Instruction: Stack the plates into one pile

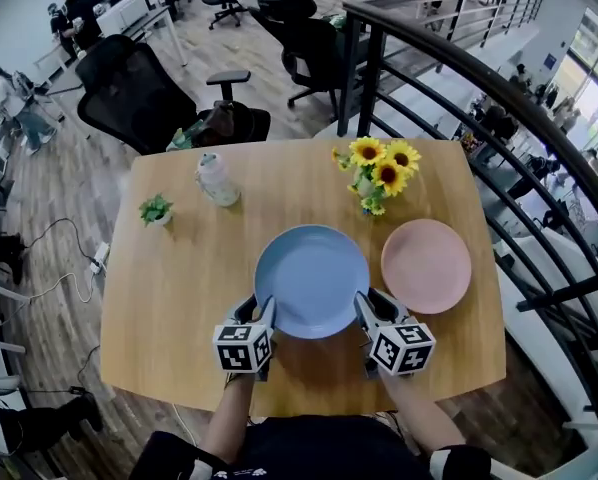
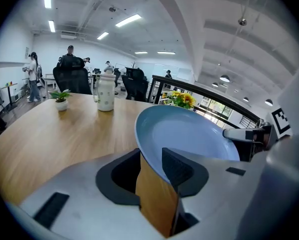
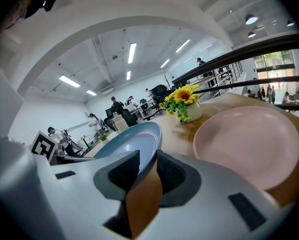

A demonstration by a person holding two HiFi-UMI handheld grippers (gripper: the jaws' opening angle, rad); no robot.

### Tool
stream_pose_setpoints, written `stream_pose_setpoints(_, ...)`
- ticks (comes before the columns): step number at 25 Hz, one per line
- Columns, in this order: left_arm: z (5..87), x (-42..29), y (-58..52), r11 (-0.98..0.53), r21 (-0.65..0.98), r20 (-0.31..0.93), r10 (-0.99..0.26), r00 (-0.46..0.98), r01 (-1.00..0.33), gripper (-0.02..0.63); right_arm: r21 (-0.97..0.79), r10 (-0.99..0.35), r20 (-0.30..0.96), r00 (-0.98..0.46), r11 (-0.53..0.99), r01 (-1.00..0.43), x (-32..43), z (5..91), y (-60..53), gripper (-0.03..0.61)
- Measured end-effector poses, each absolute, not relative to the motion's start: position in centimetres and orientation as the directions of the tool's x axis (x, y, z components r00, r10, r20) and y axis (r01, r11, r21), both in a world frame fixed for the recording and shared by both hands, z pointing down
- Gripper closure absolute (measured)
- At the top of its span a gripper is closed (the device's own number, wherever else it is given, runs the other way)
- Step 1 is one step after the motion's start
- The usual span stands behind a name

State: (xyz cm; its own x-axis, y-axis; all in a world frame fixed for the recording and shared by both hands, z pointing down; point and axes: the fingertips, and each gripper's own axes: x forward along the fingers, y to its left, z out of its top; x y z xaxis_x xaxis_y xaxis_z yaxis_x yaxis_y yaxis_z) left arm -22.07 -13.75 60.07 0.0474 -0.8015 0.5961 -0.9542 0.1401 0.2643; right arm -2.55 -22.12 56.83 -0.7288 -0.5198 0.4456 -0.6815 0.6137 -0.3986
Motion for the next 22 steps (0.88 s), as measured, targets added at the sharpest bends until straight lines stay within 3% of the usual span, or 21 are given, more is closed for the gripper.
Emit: stream_pose_setpoints(22,58.4,-2.3,-26.3,-0.116,0.279,0.55,-0.795,0.257,-0.953,0.489,-0.37,-0.718,0.414,-0.559,0.428,-0.824,18.7,55.0,-29.6,0.468)
